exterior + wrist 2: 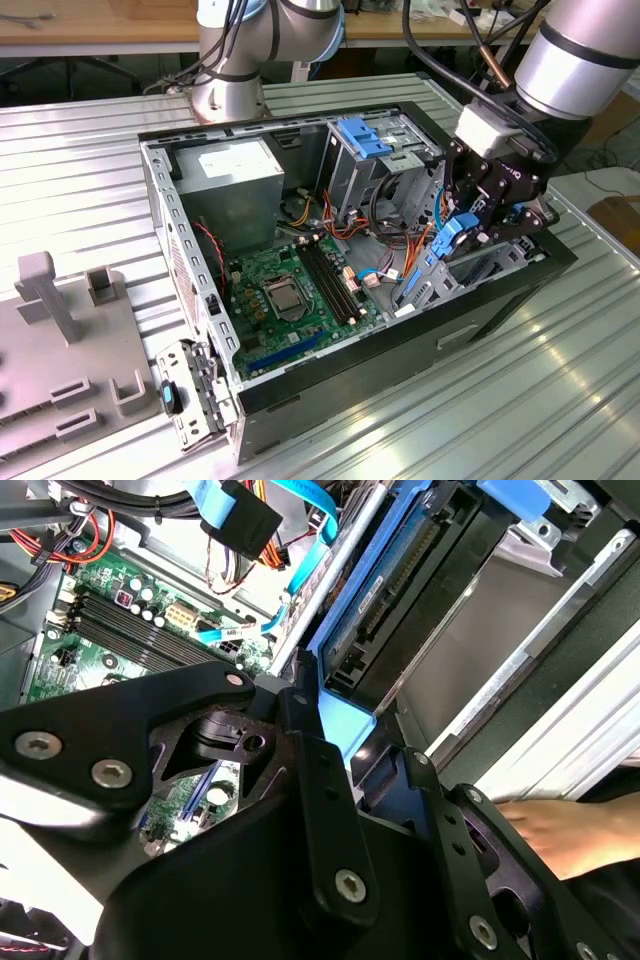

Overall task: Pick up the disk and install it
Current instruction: 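Insert the disk into the insertion slot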

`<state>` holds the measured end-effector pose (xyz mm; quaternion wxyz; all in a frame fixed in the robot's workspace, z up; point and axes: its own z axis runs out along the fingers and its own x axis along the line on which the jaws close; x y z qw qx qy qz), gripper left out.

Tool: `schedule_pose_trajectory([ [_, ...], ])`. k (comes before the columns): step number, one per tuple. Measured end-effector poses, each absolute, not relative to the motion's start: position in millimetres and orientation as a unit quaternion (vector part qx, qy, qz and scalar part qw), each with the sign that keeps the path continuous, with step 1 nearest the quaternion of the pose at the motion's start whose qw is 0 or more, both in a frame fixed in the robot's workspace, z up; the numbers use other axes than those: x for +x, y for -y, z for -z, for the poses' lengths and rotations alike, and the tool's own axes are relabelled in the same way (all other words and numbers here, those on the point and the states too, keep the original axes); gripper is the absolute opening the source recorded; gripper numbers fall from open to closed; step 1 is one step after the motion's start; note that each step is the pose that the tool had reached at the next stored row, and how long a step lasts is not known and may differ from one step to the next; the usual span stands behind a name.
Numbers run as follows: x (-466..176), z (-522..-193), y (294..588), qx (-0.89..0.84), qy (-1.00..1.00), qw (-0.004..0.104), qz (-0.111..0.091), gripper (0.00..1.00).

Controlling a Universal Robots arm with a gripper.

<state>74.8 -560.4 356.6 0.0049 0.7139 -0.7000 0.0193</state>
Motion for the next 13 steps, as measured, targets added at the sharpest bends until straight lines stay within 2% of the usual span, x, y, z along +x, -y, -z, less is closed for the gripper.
schedule_pose_trajectory([
  [6,74.9,-356.5,560.4,0.714,0.700,0.005,-0.019,0.37],
  [7,74.9,-356.5,560.4,0.714,0.700,0.005,-0.019,0.38],
  [8,74.9,-356.4,560.4,0.714,0.700,0.005,-0.019,0.45],
  [13,74.9,-356.4,560.4,0.714,0.700,0.005,-0.019,0.45],
])
